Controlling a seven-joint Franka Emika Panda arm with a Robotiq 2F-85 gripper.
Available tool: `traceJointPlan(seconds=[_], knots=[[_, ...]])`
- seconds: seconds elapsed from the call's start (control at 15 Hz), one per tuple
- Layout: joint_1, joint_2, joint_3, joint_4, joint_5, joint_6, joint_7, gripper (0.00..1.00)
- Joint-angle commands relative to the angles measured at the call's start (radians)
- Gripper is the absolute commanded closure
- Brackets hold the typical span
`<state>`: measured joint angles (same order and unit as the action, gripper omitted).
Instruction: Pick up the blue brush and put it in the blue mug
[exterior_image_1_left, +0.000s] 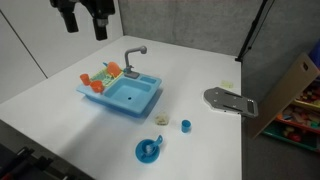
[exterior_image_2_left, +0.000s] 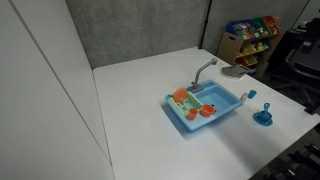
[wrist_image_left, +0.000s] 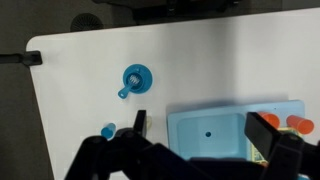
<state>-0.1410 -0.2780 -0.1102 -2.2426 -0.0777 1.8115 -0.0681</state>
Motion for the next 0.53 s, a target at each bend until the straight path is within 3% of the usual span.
traceJointPlan(seconds=[0.0,0.47], knots=[[0.02,-0.081,0.015,-0.029,-0.013,-0.032,0.017,0.0],[0.03,-0.217,0.034,-0.112,-0.027,-0.024,0.018,0.0]])
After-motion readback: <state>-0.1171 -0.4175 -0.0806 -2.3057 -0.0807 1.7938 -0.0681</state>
